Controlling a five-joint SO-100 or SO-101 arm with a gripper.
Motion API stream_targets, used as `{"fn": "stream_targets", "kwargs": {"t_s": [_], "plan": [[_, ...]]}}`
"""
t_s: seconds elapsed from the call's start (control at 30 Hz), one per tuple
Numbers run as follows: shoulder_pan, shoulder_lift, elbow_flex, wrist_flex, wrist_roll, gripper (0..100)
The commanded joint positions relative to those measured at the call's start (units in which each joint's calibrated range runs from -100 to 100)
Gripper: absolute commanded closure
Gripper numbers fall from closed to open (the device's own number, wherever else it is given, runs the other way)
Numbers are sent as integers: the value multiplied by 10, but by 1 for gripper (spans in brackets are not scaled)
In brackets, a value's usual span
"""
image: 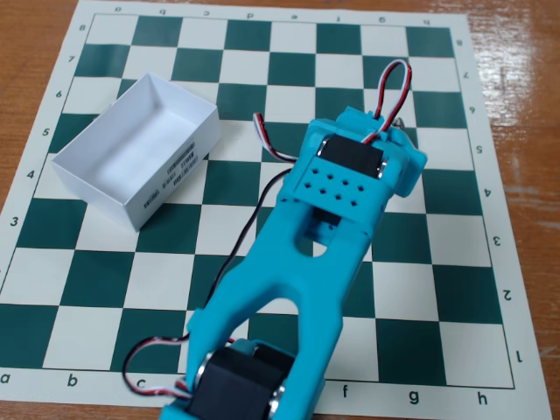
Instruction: Grab the toy horse and put it in the box.
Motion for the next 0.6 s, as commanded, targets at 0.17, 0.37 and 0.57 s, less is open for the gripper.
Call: {"fn": "stream_targets", "kwargs": {"t_s": [0.17,0.37,0.57], "plan": [[12,163,-210,15,6,95],[17,257,-311,117,8,84],[20,324,-333,158,13,77]]}}
